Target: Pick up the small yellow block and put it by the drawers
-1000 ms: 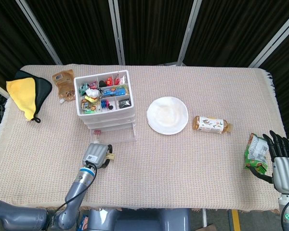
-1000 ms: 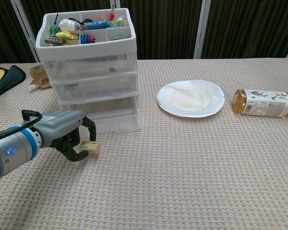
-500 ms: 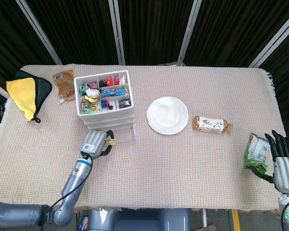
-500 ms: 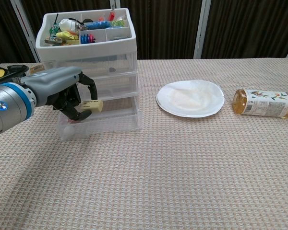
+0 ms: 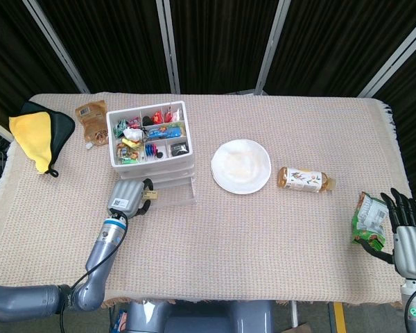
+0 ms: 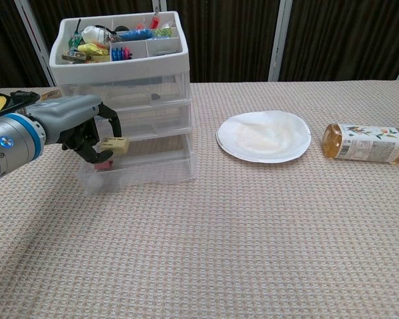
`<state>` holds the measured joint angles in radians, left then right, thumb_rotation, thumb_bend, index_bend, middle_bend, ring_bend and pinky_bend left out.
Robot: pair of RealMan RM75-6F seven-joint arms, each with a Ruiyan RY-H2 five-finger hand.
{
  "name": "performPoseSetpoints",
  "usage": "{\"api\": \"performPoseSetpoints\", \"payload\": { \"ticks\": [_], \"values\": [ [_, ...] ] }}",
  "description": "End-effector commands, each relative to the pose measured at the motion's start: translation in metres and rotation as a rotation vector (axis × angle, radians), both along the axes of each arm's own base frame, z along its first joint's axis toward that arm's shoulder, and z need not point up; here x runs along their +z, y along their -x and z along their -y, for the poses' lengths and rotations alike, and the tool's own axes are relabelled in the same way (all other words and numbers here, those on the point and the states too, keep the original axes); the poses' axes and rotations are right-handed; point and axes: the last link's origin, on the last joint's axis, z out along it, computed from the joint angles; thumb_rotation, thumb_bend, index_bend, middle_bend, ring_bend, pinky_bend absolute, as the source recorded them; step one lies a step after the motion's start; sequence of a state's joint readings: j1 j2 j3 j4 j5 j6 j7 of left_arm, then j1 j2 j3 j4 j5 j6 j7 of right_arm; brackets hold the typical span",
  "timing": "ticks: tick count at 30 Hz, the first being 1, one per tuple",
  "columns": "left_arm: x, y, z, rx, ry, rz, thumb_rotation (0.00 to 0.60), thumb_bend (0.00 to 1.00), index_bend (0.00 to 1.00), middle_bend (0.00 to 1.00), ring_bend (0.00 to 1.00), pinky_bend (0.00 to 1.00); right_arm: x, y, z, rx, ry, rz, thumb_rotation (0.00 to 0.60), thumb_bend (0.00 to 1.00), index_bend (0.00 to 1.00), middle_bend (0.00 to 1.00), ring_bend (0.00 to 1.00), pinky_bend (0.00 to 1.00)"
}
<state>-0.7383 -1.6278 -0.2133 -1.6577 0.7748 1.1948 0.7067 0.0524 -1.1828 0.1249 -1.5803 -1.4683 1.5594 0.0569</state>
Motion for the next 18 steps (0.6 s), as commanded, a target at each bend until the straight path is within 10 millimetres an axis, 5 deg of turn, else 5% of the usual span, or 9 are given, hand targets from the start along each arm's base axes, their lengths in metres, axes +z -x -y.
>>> {"api": "performPoseSetpoints", "payload": {
  "ticks": [1,8,18],
  "values": [
    [0.000,0.000,0.000,-0.008,0.001,-0.001,0.600,0.41,0.35,1.00,0.92,0.71,0.000,0.000,0.000,-0.001,0.000,0.000,0.600,0.05,0.09,0.00,0.00,0.00],
    [0.003,0.002,0.006,-0.058,0.001,-0.017,0.600,0.40,0.33,0.97,0.86,0.67,0.000,0.000,0.000,-0.005,-0.001,0.000,0.600,0.05,0.09,0.00,0.00,0.00],
    [0.013,0.025,0.029,-0.320,0.082,-0.237,0.600,0.64,0.39,0.38,0.35,0.36,0.000,0.000,0.000,-0.006,0.010,0.005,0.600,0.05,0.09,0.00,0.00,0.00]
  ]
}}
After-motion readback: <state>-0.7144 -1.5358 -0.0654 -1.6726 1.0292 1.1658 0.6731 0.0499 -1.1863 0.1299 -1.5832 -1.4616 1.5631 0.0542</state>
